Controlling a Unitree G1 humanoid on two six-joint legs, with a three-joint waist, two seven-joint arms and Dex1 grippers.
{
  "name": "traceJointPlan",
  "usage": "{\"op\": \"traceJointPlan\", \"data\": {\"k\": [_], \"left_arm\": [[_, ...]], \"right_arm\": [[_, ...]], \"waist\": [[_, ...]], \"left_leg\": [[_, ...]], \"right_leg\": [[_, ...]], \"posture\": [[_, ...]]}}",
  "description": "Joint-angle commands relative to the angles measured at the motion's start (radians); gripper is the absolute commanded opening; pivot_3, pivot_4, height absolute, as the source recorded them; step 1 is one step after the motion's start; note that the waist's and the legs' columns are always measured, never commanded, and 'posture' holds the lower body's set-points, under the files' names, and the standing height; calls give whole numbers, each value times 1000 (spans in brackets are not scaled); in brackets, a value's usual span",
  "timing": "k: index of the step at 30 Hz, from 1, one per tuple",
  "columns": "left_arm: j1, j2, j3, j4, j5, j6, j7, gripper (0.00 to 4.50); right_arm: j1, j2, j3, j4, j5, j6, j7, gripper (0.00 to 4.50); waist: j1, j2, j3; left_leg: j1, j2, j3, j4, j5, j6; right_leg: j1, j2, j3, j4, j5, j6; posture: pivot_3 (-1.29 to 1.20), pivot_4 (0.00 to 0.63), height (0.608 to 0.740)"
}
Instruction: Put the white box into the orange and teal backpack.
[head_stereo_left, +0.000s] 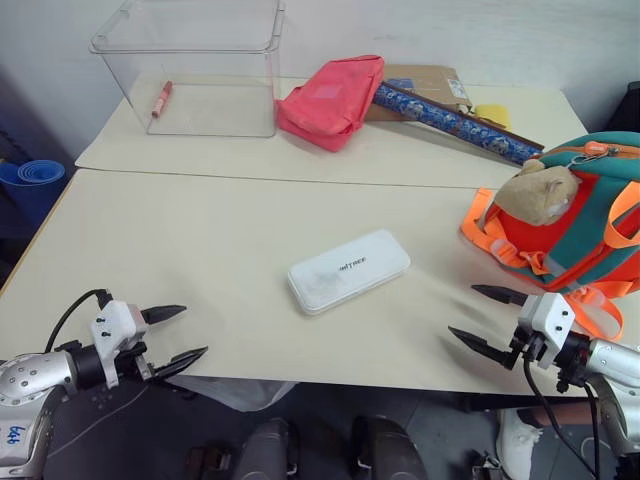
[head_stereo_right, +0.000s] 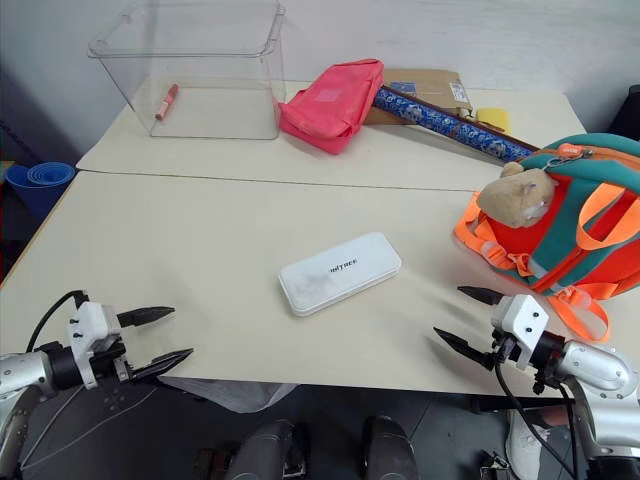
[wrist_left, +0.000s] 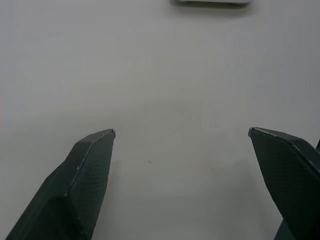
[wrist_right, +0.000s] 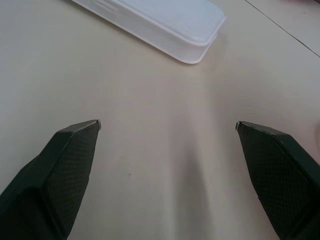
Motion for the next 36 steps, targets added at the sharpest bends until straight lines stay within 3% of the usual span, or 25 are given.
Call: {"op": "traceJointPlan", "data": {"k": [1, 3, 4, 7, 17, 19, 28, 36], "left_arm": [[-14, -14, 27, -17, -30, 23, 23, 4500], [-46, -18, 35, -39, -71, 77, 42, 4500], [-59, -9, 33, -59, -96, 121, 39, 4500], [-103, 6, -1, -129, -111, 238, 85, 3868], [-279, -127, -274, -299, -34, 446, 289, 670], [-313, -149, -315, -281, -6, 448, 309, 25], [-394, -197, -410, -236, 38, 469, 317, 25], [-449, -234, -431, -166, 78, 408, 291, 25]], "right_arm": [[3, -13, -14, -8, 18, -6, 19, 4449], [-26, 1, -16, -32, 49, 41, -2, 4449], [-48, 2, -15, -38, 54, 65, -17, 4289], [-162, -18, 29, -3, -20, 118, -66, 3495], [-556, 104, 238, 282, -237, 100, -184, 34], [-601, 135, 264, 334, -265, 78, -203, 0], [-644, 174, 310, 378, -271, 85, -162, 0], [-412, 71, 274, 7, -111, 268, 2, 0]], "waist": [[0, 0, 0], [0, 0, 0], [0, 0, 0], [-4, 0, 0], [-5, 0, 0], [-4, 0, 0], [-4, 0, 0], [3, 0, 0]], "left_leg": [[0, 0, 0, 0, 0, 0], [0, 0, 0, 0, 1, 1], [0, 0, 0, 0, 1, 1], [0, 0, 0, 2, 0, 0], [0, 0, 1, 2, 4, 2], [-1, 0, 1, 3, 4, 3], [-2, 0, 1, 3, 5, 3], [-2, 0, 0, 4, 5, 3]], "right_leg": [[0, 0, 0, 0, 0, 0], [0, 0, 0, 0, 0, 0], [0, 0, 0, 1, 0, 0], [0, 0, 1, 2, 0, 0], [-1, 2, 0, 5, 0, 0], [0, 3, 0, 5, 0, 0], [0, 3, 0, 6, 0, 0], [1, 3, -1, 5, 0, 0]], "posture": [[0, 150, 740], [0, 150, 740], [0, 150, 740], [0, 150, 740], [0, 150, 740], [0, 150, 740], [0, 150, 740], [0, 150, 740]]}}
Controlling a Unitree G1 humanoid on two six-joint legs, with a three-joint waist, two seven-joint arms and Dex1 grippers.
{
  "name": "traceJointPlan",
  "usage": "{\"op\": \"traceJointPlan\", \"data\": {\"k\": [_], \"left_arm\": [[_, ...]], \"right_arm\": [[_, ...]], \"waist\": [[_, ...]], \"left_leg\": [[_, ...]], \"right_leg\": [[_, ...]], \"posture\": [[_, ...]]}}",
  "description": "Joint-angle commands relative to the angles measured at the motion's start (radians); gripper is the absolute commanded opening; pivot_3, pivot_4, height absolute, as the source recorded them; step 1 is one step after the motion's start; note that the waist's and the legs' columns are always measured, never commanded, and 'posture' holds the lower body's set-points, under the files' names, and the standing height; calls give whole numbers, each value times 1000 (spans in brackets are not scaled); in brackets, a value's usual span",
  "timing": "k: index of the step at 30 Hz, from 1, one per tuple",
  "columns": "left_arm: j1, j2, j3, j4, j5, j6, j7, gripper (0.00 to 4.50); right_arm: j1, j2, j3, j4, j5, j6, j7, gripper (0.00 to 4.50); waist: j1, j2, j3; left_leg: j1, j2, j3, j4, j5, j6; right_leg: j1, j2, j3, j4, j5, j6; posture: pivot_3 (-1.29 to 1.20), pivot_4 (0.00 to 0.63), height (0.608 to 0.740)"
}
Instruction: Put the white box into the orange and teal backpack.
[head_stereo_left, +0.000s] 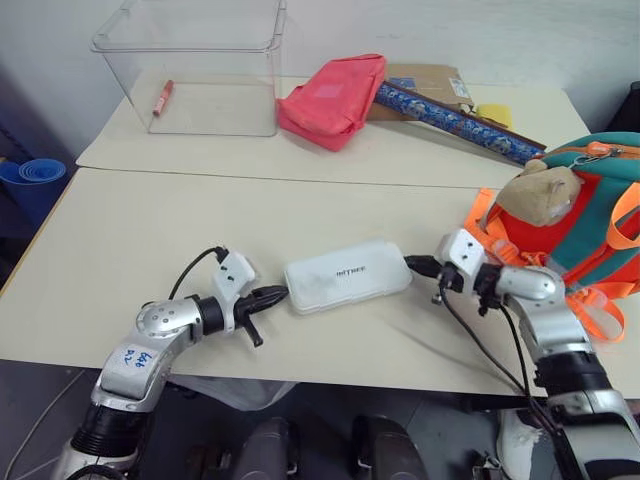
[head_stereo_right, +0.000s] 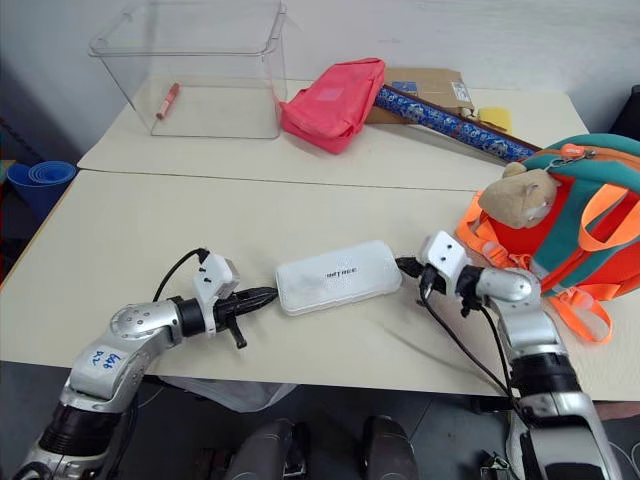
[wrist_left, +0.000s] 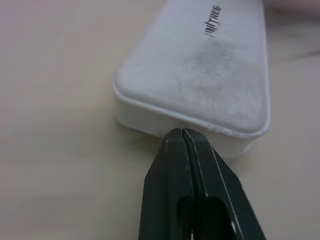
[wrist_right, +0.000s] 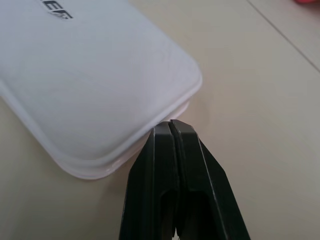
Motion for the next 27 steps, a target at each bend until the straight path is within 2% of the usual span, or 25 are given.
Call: {"op": "traceJointPlan", "data": {"k": [1, 9, 13, 15, 17, 18, 21, 24, 27], "left_arm": [[-20, -15, -28, -23, -1, -41, -38, 25], [8, 1, -6, -34, -12, -35, -77, 25], [2, 43, 99, -11, -127, 151, -94, 935], [-38, 71, 157, 34, -231, 335, -104, 1523], [-138, 159, 162, 132, -368, 709, -174, 2220], [-174, 184, 157, 164, -404, 824, -188, 2542], [-336, 118, 200, 347, -423, 919, -147, 3518], [-432, 73, 176, 444, -406, 1013, -122, 4423], [-475, 32, 130, 475, -387, 1059, -96, 4469]], "right_arm": [[97, -45, -7, -239, 104, 85, 81, 0], [289, -118, -113, -414, 124, 192, 23, 0], [343, -154, -154, -406, 96, 174, 4, 0], [357, -161, -165, -407, 101, 172, 2, 0], [368, -171, -168, -405, 95, 157, 6, 0], [370, -174, -168, -403, 91, 150, 9, 0], [363, -168, -165, -399, 89, 135, 7, 0], [355, -165, -150, -397, 84, 118, 11, 0], [333, -155, -112, -397, 66, 108, 11, 0]], "waist": [[1, 0, 0], [1, 0, 0], [1, 0, 0], [1, 0, 0], [0, 0, 0], [0, 0, 0], [4, 0, 0], [8, -1, 0], [3, -2, 0]], "left_leg": [[0, 0, 0, 0, 0, 0], [0, 0, 0, 0, 0, -1], [0, 0, 0, 0, 0, -1], [0, 0, 0, 0, 0, -1], [1, 0, -1, 0, 0, -1], [1, 0, -1, 0, 0, -1], [1, -1, -1, 0, 0, -1], [1, -2, -1, 0, 1, 0], [0, -2, -1, 0, 1, 0]], "right_leg": [[0, 0, 0, 0, 0, 0], [-1, 0, 0, -2, 0, 0], [-1, -1, 0, -2, 0, 0], [-1, -1, 0, -2, 0, 0], [-1, 0, 0, -1, 0, 0], [-1, 0, 0, 0, 0, 0], [0, 1, 0, 0, 0, 0], [0, 1, 0, 1, 0, 1], [0, 2, 0, 2, 0, 1]], "posture": [[0, 150, 740], [0, 150, 740], [0, 150, 740], [0, 150, 740], [0, 150, 740], [0, 150, 740], [0, 150, 740], [0, 150, 740], [0, 150, 740]]}}
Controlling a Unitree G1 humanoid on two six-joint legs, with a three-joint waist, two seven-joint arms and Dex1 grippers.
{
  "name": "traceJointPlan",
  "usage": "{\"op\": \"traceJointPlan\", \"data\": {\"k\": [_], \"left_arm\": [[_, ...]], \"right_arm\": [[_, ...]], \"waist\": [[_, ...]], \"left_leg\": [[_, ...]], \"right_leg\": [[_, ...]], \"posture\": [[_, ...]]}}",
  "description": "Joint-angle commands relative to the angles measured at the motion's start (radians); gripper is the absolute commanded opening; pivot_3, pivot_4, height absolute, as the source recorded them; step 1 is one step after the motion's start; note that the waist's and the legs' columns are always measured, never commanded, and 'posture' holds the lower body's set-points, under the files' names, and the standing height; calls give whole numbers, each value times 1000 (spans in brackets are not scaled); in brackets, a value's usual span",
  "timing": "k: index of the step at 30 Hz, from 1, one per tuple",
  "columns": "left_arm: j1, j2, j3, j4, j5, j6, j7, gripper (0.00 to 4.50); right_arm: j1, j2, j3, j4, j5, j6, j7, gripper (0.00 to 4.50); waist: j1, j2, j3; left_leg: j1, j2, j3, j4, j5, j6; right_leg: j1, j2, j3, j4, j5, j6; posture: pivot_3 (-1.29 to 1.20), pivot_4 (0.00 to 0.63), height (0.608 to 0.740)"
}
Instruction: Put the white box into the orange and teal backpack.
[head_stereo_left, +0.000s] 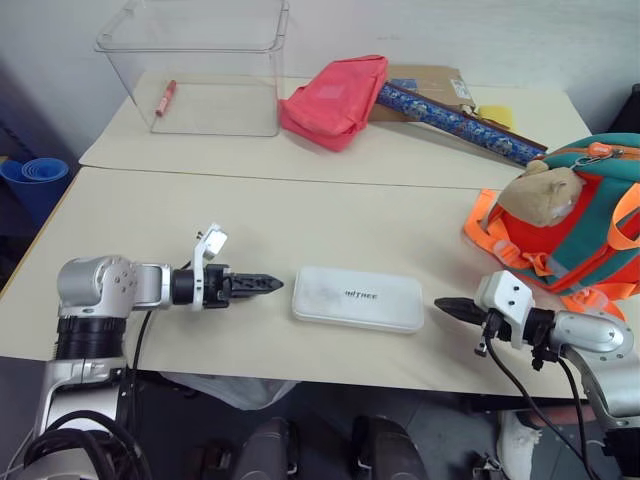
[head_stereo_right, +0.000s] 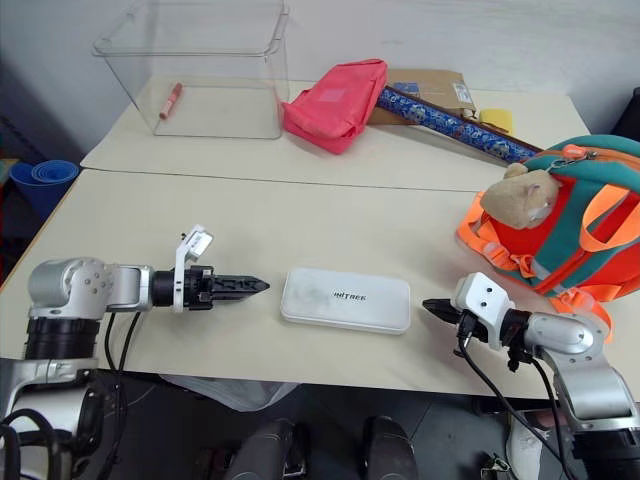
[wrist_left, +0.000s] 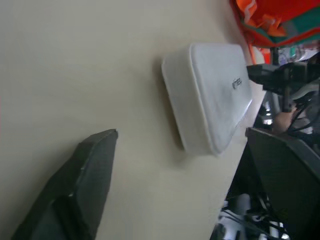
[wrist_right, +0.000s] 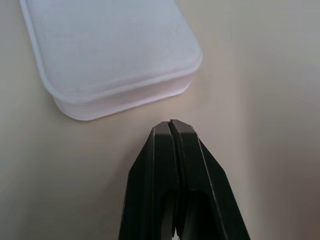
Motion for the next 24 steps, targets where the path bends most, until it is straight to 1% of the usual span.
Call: {"op": "traceJointPlan", "data": {"k": [1, 4, 10, 13, 16, 18, 20, 24], "left_arm": [[-29, -35, -61, 25, 13, 59, 31, 4469], [-63, -97, -53, 67, 29, 80, 73, 4469], [-91, -189, -7, 128, -25, 83, 157, 4469], [-91, -230, 19, 148, -102, 83, 199, 4469], [-92, -245, 33, 166, -177, 83, 240, 4469], [-92, -245, 39, 175, -212, 83, 270, 4083], [-89, -244, 44, 177, -251, 83, 291, 3580], [-80, -239, 57, 165, -311, 83, 326, 2309]], "right_arm": [[-27, 7, 36, -21, -12, -21, 1, 0], [-53, 22, 67, -24, -15, -10, -7, 0], [-77, 38, 92, -22, -15, -5, -17, 0], [-91, 50, 105, -19, -17, -7, -21, 0], [-110, 66, 114, -16, -16, -3, -24, 0], [-112, 68, 114, -13, -16, -5, -23, 0], [-106, 66, 111, -7, -14, -12, -19, 0], [-72, 69, 84, 5, 10, -55, -4, 0]], "waist": [[-2, 0, 0], [-2, 0, 0], [14, 0, 0], [21, 0, 0], [22, 0, 0], [18, 0, 0], [17, 0, 0], [17, 0, 0]], "left_leg": [[0, 0, 0, 0, 0, 0], [0, 0, 0, 0, 0, 0], [1, -1, 0, 2, 1, 0], [1, -1, 0, 2, 1, 0], [1, -1, 0, 2, 1, 0], [0, -1, -1, 2, 1, 0], [0, -1, -1, 2, 1, 0], [0, 0, 0, 1, 1, -1]], "right_leg": [[0, 0, 0, 0, 0, 0], [0, 0, 0, 0, 0, 0], [1, -1, 1, -1, 0, 0], [1, -1, 1, -1, 0, 0], [1, -2, 1, -1, 0, 0], [0, -2, 1, -1, 0, 0], [0, -1, 1, -1, 0, 0], [0, -1, 1, -1, 0, 0]], "posture": [[0, 150, 740], [0, 150, 740], [0, 150, 740], [0, 150, 740], [0, 150, 740], [0, 150, 740], [0, 150, 740], [0, 150, 740]]}}
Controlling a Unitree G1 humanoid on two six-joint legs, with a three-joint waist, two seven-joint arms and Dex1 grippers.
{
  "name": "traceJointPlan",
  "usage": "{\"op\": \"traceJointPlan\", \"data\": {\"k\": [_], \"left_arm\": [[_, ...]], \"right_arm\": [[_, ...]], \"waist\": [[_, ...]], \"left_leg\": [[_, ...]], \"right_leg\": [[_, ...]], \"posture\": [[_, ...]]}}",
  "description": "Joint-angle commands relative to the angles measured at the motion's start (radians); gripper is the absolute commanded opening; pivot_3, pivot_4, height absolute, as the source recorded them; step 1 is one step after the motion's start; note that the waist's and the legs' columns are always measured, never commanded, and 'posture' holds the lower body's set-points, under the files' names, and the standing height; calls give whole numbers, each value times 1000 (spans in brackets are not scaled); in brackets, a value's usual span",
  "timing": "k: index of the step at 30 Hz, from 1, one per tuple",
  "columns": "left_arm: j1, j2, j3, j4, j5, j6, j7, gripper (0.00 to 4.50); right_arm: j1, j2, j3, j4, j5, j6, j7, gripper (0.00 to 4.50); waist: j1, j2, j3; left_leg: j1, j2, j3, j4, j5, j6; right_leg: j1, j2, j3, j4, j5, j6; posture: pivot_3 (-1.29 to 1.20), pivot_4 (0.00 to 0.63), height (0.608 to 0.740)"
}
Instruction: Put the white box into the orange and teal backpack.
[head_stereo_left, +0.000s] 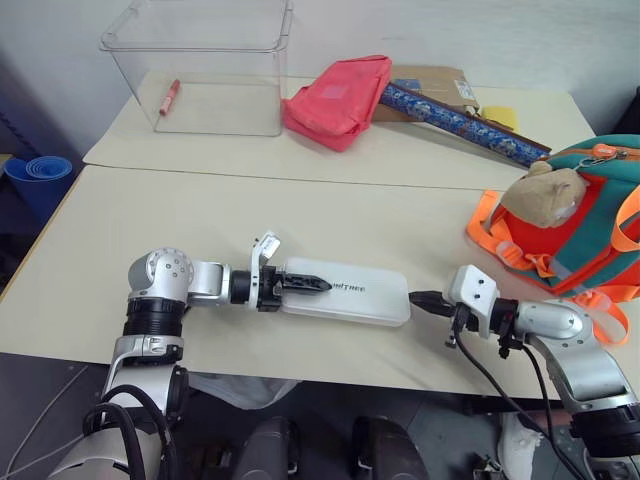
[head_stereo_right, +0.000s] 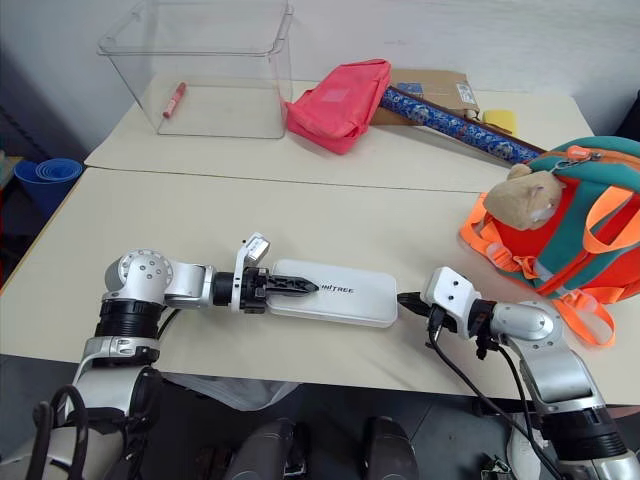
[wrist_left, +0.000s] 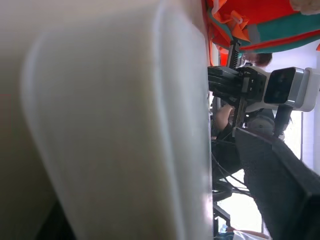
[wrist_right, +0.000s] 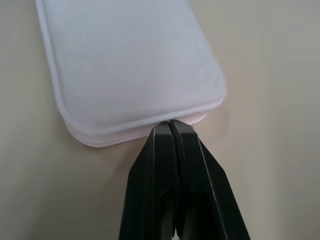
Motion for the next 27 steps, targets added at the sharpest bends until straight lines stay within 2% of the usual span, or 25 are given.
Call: {"op": "traceJointPlan", "data": {"k": [1, 2, 3, 4, 6, 10, 13, 17, 18, 20, 22, 25, 27], "left_arm": [[17, 8, 11, -46, -88, 2, 11, 1994], [32, 14, 7, -83, -99, 2, 0, 1687], [46, 11, 17, -125, -98, 2, -11, 1564], [62, 12, 20, -167, -91, -9, -23, 1335], [109, 21, 11, -269, -64, -113, -78, 1333], [200, 61, -34, -415, 11, -407, -286, 1333], [262, 115, -104, -480, 122, -660, -478, 1333], [306, 146, -133, -513, 170, -816, -611, 1333], [326, 169, -149, -526, 199, -869, -659, 1333], [354, 191, -164, -529, 242, -961, -719, 1333], [355, 187, -158, -518, 241, -978, -725, 1333], [344, 189, -169, -508, 250, -988, -745, 1333], [341, 188, -174, -502, 259, -998, -753, 1333]], "right_arm": [[39, 9, -51, -10, 51, -64, 15, 0], [66, 10, -78, -16, 79, -76, 26, 0], [96, 10, -108, -26, 104, -80, 27, 0], [131, 6, -136, -40, 126, -68, 24, 167], [217, -3, -197, -74, 156, -65, 19, 581], [422, 18, -351, -191, 237, -21, -19, 1926], [571, 69, -482, -269, 291, 6, -78, 2939], [736, 137, -641, -305, 334, -3, -107, 4303], [760, 156, -705, -291, 346, -11, -131, 4457], [752, 161, -819, -248, 385, -13, -175, 4457], [714, 141, -863, -208, 395, -15, -192, 4457], [626, 72, -856, -118, 375, -12, -180, 4457], [517, 19, -802, -36, 367, 6, -167, 4457]], "waist": [[0, 0, 0], [0, 0, 0], [0, 0, 0], [2, 0, 0], [3, 0, 0], [4, 0, 0], [4, 0, 0], [3, 1, 0], [3, 1, 0], [0, 1, -1], [-1, 1, -1], [-7, 1, -1], [-11, 1, -1]], "left_leg": [[0, 0, 0, 0, 0, 0], [0, 0, 0, 0, 0, 0], [0, 0, 0, 0, 0, 0], [0, 0, 0, -1, 0, 0], [0, 0, 0, -1, 0, 0], [-1, 0, 0, -1, 0, -1], [0, 1, 1, -1, -1, -2], [1, 1, 3, -3, -4, -8], [1, 1, 3, -3, -4, -8], [1, 1, 3, -4, -5, -7], [2, 1, 5, -4, -5, -6], [2, 1, 4, -4, -6, -4], [2, 1, 4, -4, -5, -2]], "right_leg": [[0, 0, 0, 0, 0, 0], [0, 0, 0, 0, 0, 0], [0, 0, 0, 0, 0, 0], [0, 0, 0, 0, 0, 0], [0, 0, 0, 0, 0, 0], [0, 0, 0, -2, 0, 0], [0, 1, 1, -3, 0, 0], [0, 1, 3, -4, 0, -1], [-1, 0, 3, -4, 0, -1], [-1, 0, 4, -4, 0, -1], [-1, 0, 5, -5, 0, -1], [-1, -1, 5, -5, 0, -1], [-1, -1, 5, -4, 0, -1]], "posture": [[0, 150, 740], [0, 150, 740], [0, 150, 740], [0, 150, 740], [0, 150, 740], [0, 150, 740], [0, 150, 740], [0, 150, 740], [0, 150, 740], [0, 150, 740], [0, 150, 740], [0, 150, 740], [0, 150, 740]]}}
